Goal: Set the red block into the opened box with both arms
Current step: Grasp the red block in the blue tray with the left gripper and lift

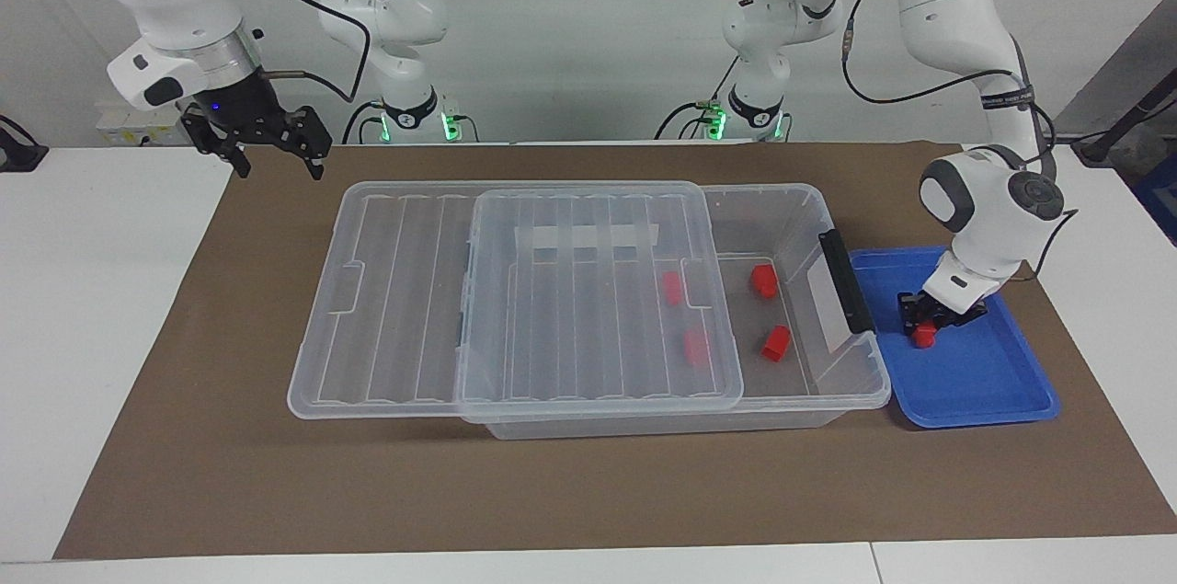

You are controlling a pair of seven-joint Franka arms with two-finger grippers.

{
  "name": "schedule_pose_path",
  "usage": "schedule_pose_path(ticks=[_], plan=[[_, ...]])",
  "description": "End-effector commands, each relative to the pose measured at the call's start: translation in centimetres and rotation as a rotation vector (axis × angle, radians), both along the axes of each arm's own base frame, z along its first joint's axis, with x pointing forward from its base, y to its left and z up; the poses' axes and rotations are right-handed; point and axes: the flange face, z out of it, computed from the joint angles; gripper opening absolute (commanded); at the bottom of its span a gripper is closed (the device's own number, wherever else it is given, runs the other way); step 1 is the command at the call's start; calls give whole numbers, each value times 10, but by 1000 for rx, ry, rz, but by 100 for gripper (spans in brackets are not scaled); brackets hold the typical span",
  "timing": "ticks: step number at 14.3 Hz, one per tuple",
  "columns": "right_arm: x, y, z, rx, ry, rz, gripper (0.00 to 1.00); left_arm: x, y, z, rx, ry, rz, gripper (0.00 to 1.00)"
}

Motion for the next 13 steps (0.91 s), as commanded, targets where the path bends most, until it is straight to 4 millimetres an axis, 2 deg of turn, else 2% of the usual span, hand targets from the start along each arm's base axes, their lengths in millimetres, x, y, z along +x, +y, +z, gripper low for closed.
schedule_pose_path(ticks=[1,3,4,6,7,8,10,13], plan=[[-2,-2,2,20,3,-24,100,7,2,27,-107,19,82,0],[-3,-2,1,20,6,-24,100,15,-1,72,-144,39,117,0],[-3,-2,1,20,8,-24,100,21,-3,101,-152,45,165,0],[-3,-2,0,21,11,-24,100,29,-15,158,-167,83,246,0],[-3,-1,-1,20,11,-22,100,29,-20,179,-170,107,278,0],[-3,0,0,21,8,-21,100,29,-41,191,-173,125,311,0],[-3,1,0,20,8,-18,100,28,-100,210,-172,129,434,0],[-3,0,0,20,7,-19,100,26,-201,216,-169,104,650,0]])
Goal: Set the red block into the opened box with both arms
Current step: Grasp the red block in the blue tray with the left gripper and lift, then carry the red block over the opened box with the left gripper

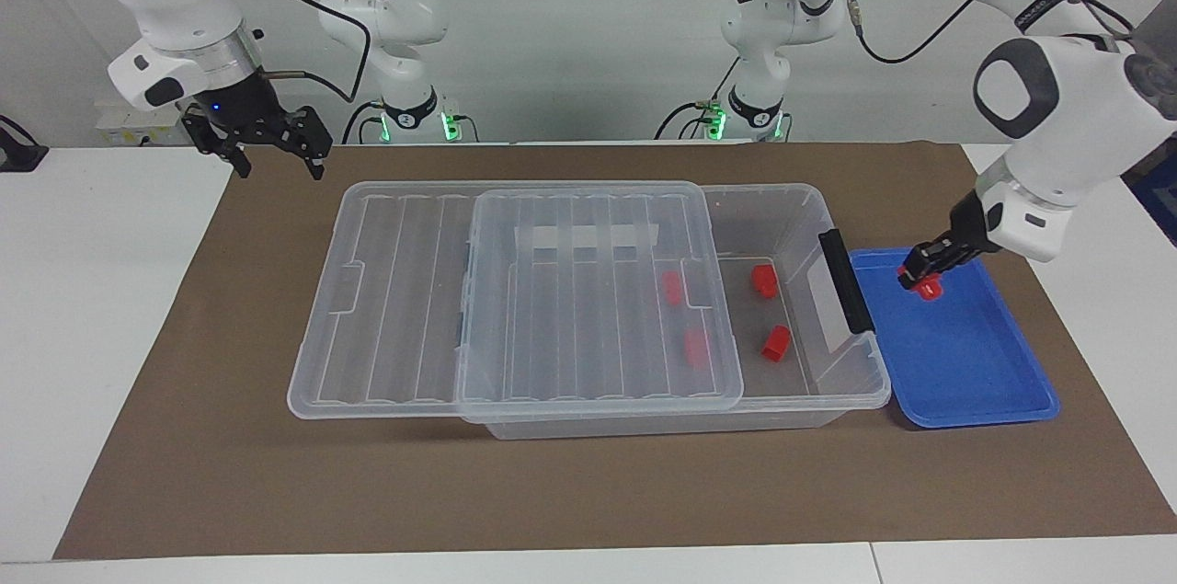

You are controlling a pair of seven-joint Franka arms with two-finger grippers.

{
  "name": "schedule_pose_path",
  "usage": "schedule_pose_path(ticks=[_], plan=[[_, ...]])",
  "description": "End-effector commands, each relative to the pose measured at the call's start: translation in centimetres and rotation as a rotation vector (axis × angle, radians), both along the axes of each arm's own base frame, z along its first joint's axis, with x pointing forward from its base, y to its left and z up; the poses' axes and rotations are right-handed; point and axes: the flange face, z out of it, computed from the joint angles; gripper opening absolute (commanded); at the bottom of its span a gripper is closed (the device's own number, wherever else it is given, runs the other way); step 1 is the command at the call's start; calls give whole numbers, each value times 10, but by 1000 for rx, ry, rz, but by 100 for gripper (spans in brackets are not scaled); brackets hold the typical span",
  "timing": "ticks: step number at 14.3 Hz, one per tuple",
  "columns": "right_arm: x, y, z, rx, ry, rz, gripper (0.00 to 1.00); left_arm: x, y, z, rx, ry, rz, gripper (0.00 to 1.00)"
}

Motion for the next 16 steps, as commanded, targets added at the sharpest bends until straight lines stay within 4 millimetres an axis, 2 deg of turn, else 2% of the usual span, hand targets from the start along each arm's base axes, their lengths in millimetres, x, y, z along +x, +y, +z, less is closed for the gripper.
schedule_pose_path(ticks=[1,3,5,6,7,8,10,11,13,16], plan=[[-3,-1,1,20,5,-18,100,-1,-78,6,16,-33,162,0],[-3,-1,1,20,5,-18,100,-14,-123,4,67,-68,127,0],[-3,-1,1,20,3,-18,100,-34,-152,-7,118,-67,63,0],[-3,-1,1,20,5,-18,100,-44,-156,-20,142,-78,41,0],[-3,-1,1,20,3,-18,100,-56,-153,-37,135,-101,35,0],[-3,-1,1,20,5,-18,100,-66,-143,-57,127,-126,34,0],[-3,-1,1,20,5,-18,100,-84,-125,-85,117,-161,35,0],[-3,-1,1,20,5,-18,100,-85,-117,-87,121,-157,24,0],[-3,-1,1,20,3,-18,100,-87,-117,-88,123,-155,9,0],[-3,-1,1,20,5,-18,100,-97,-116,-107,124,-151,3,0]])
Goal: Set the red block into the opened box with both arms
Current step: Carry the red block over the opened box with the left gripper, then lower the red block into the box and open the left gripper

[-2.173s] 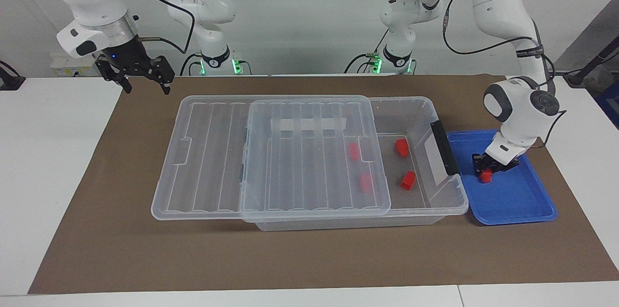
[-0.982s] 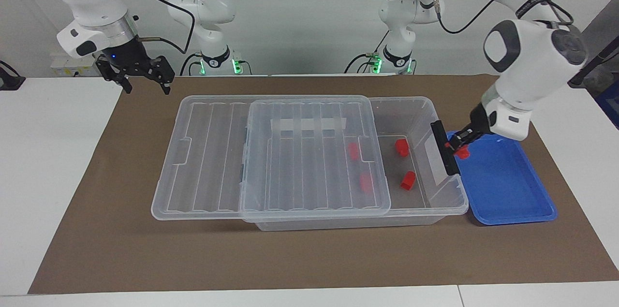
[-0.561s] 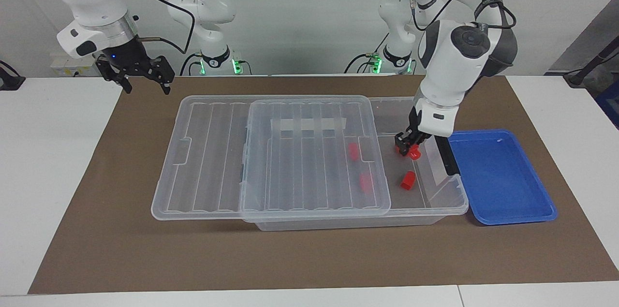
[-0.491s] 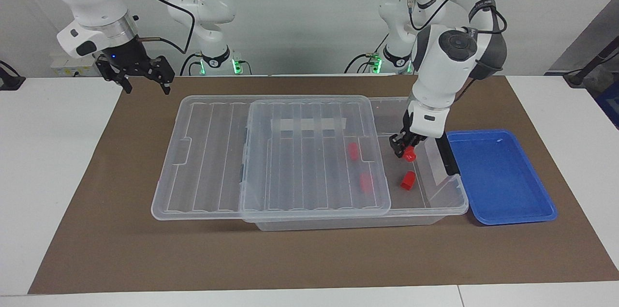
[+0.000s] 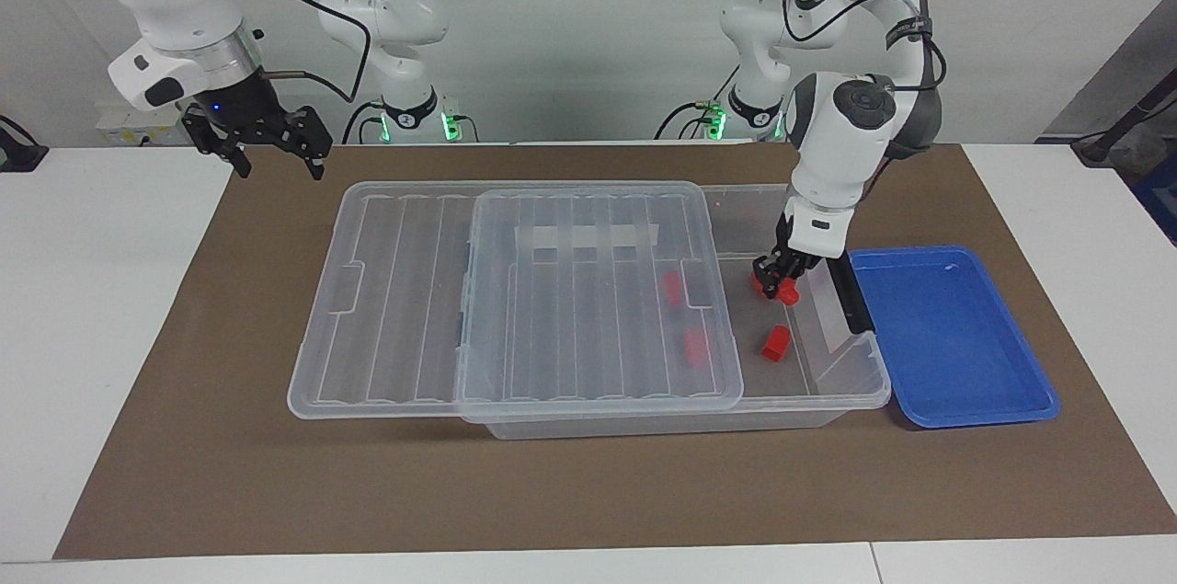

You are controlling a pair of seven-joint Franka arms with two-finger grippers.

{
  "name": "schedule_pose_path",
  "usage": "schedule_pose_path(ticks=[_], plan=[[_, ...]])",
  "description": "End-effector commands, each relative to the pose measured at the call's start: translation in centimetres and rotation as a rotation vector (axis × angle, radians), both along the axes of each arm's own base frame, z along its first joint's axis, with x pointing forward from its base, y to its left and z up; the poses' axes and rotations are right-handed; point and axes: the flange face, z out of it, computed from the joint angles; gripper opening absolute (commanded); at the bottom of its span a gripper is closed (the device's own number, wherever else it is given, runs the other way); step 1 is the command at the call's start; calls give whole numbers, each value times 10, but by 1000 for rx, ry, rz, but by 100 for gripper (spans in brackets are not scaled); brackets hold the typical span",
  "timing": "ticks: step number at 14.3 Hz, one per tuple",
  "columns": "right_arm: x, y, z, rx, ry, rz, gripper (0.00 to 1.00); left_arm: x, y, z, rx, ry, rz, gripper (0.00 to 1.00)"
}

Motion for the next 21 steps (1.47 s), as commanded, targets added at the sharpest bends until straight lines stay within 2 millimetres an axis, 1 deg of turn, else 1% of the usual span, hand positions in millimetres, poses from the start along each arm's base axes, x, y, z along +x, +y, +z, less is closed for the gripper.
schedule_pose_path(ticks=[1,2,3,6,7,8,10,12,13,16,21], plan=[[-3,-1,1,20,5,-18,100,-19,0,-18,8,-26,-27,0],[-3,-1,1,20,5,-18,100,-26,-2,-32,8,-21,-29,0],[-3,-1,1,20,5,-18,100,-27,-4,-42,6,-25,-29,0],[-3,-1,1,20,5,-18,100,-27,-20,-61,-1,-39,-42,0],[-3,-1,1,20,5,-18,100,-27,-24,-62,-5,-49,-42,0],[-3,-1,1,20,5,-18,100,-26,-24,-69,-4,-45,-42,0],[-3,-1,1,20,5,-18,100,-24,-29,-83,-5,-48,-49,0],[-3,-1,1,20,5,-18,100,-25,-40,-104,-1,-33,-68,0],[-3,-1,1,20,5,-18,100,-25,-40,-110,0,-34,-70,0],[-3,-1,1,20,5,-18,100,-25,-40,-116,3,-26,-70,0],[-3,-1,1,20,5,-18,100,-27,-40,-118,5,-23,-76,0]])
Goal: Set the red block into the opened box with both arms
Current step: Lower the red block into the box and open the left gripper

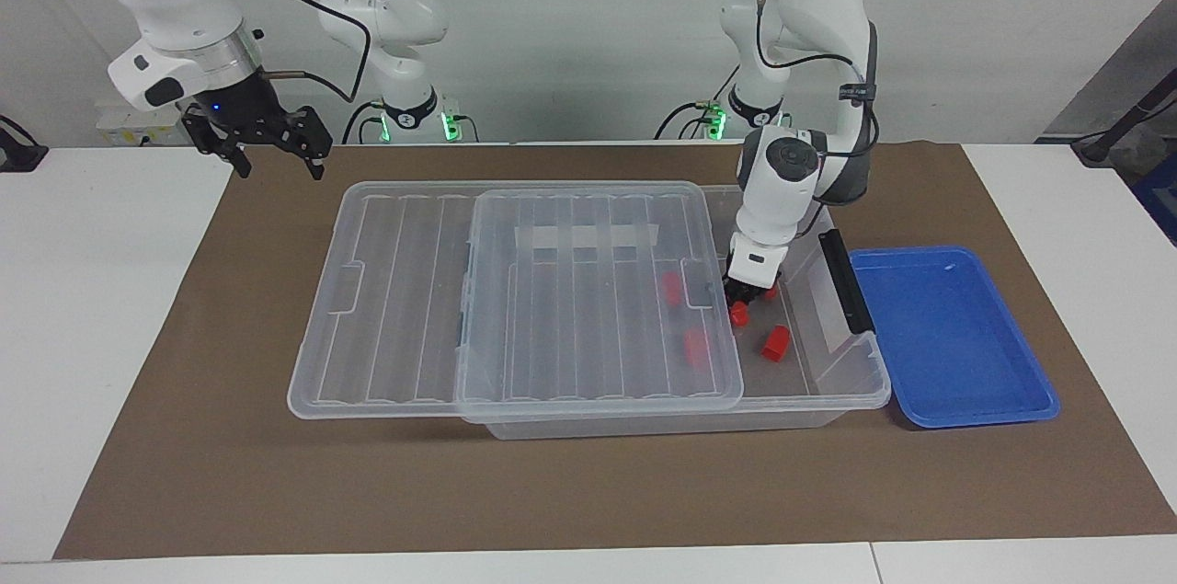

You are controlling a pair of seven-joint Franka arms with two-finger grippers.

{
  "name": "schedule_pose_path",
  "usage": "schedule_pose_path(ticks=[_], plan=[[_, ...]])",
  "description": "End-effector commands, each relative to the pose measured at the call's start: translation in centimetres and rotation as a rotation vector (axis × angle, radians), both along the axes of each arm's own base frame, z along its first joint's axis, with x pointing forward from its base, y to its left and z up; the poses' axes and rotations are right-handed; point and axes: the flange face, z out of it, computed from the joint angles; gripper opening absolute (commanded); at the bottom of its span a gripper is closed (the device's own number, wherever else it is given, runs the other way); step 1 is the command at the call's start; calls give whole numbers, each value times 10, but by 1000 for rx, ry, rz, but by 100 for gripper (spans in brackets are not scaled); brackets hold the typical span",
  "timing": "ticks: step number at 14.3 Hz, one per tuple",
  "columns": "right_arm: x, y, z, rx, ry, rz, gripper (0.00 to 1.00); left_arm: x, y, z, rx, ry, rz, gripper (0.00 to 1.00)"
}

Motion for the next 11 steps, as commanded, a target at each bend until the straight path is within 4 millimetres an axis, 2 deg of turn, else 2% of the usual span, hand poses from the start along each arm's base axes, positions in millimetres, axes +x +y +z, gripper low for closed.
schedule_pose_path(ticks=[1,3,4,7,9,10,11], plan=[[-3,-1,1,20,5,-18,100,-4,1,-5,12,-10,-4,0],[-3,-1,1,20,5,-18,100,-4,1,-5,13,-10,-5,0],[-3,-1,1,20,5,-18,100,-4,1,-5,13,-11,-5,14],[-3,-1,1,20,5,-18,100,-4,1,-6,14,-9,-5,38],[-3,-1,1,20,5,-18,100,-4,1,-5,14,-9,-5,43],[-3,-1,1,20,5,-18,100,-4,1,-5,14,-9,-5,58],[-3,-1,1,20,5,-18,100,-3,1,-5,14,-8,-4,80]])
